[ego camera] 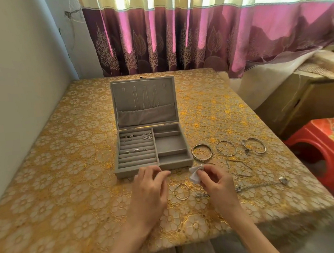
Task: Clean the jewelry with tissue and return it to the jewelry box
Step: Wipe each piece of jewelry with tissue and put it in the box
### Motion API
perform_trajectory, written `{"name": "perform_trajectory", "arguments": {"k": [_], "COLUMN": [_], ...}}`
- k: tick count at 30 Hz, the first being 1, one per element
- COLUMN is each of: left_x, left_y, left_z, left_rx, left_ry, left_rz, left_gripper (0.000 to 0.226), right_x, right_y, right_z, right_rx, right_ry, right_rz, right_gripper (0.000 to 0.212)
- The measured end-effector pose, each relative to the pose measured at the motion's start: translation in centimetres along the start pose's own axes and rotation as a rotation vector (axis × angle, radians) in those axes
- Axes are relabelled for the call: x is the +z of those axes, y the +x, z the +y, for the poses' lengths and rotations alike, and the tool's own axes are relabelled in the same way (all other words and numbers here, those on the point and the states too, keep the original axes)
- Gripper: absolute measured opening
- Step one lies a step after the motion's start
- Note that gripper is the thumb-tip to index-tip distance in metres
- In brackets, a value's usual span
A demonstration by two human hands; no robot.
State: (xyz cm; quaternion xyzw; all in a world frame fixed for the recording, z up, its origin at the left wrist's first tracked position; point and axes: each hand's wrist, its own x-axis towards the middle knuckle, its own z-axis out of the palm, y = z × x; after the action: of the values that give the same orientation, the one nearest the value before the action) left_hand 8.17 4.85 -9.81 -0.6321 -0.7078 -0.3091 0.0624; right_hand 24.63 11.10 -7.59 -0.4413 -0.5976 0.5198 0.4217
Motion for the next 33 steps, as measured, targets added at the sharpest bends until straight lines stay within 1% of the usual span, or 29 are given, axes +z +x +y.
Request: {"name": "perform_trajectory", "arguments": {"k": [1,3,6,10,12,16,18,21,26,29,33], "left_x": [0.2,0.5,0.7,0.4,0.1,-1.4,-2.0,-2.5,-3.2,-3.3,-3.4], "left_y": [-0.4,-0.8,-0.7,-0.1,0.1,-0.4,-1.0,-1.8,-2.2,-2.3,-2.3], "left_z": [0.5,1.1,1.6,2.4,2.5,2.4,2.3,2.1,2.0,1.8,1.4], "left_rx": [0.009,-0.004,-0.064,-0.185,-0.189,-0.176,-0.194,-0.192,-0.188,-0.174,-0.132], "left_ry": [-0.01,-0.025,-0.041,-0.165,-0.22,-0.358,-0.415,-0.445,-0.465,-0.429,-0.364], "left_rz": [-0.025,-0.081,-0.14,-0.162,-0.165,-0.174,-0.162,-0.14,-0.107,-0.067,-0.021], "left_gripper": [0.021,0.026,0.026,0.015,0.01,0.004,0.004,0.008,0.014,0.022,0.02], "right_x": [-0.2,-0.5,-0.6,-0.3,-0.2,0.1,0.5,1.1,1.5,1.6,1.7], "right_y": [-0.4,-1.0,-1.7,-2.2,-2.5,-2.9,-3.1,-3.4,-3.5,-3.4,-3.6], "right_z": [0.2,0.3,0.4,0.1,-0.2,-0.5,-0.7,-1.1,-1.6,-1.7,-1.6], "right_rx": [-0.006,-0.015,-0.015,-0.02,-0.005,0.062,0.098,0.127,0.168,0.195,0.205], "right_ry": [-0.029,-0.059,-0.085,-0.11,-0.103,-0.039,-0.011,0.026,0.002,0.012,0.058], "right_rz": [0.006,0.016,0.03,0.048,0.043,-0.04,-0.112,-0.206,-0.289,-0.292,-0.258], "right_gripper": [0.016,0.017,0.019,0.021,0.022,0.012,0.009,0.01,0.01,0.01,0.012]}}
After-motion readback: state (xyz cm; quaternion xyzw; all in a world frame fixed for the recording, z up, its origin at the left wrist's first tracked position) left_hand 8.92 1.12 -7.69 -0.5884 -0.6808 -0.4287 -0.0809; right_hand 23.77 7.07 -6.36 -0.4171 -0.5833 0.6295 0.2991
